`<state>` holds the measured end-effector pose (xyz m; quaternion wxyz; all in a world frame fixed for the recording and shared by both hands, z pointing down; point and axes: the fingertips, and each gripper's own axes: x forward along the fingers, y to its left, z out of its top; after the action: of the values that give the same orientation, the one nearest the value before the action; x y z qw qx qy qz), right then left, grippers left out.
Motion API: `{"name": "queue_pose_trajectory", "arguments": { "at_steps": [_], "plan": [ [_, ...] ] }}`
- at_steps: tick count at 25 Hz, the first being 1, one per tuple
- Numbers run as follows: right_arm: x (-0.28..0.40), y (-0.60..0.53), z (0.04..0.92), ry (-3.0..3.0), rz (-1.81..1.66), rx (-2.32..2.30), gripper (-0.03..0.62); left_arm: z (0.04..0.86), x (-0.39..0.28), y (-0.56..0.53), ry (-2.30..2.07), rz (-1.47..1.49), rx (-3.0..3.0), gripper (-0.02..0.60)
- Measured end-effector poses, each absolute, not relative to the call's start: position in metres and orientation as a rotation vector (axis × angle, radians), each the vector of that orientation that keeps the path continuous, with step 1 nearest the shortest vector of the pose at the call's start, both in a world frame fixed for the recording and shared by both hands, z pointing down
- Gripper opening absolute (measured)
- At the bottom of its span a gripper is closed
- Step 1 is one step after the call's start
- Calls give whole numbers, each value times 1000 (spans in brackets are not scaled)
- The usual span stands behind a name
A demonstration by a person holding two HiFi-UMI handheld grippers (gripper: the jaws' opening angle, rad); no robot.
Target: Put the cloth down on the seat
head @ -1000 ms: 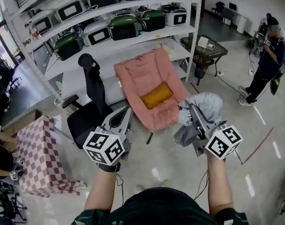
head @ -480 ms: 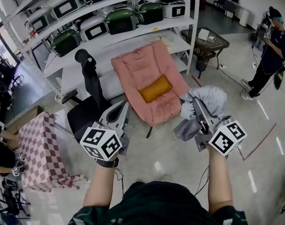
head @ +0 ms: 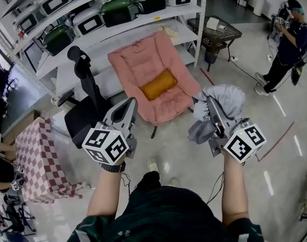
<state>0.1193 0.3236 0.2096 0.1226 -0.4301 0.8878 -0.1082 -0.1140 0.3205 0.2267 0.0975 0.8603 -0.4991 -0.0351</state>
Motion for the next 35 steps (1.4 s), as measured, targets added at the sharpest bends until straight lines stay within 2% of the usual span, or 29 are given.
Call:
{"name": "queue_pose_trajectory", "arguments": {
  "at_steps": [11, 25, 35],
  "plan": [
    [109, 247, 232, 2581, -346, -1367, 38, 249, -117, 231, -1390, -121, 2568, 5],
    [33, 77, 294, 2610, -462, -1514, 38, 297, -172, 61, -1276, -96, 2581, 5],
    [9, -12, 344, 2650, -525, -1570, 40, 328, -162, -20, -1173, -57, 2586, 5]
  ]
}}
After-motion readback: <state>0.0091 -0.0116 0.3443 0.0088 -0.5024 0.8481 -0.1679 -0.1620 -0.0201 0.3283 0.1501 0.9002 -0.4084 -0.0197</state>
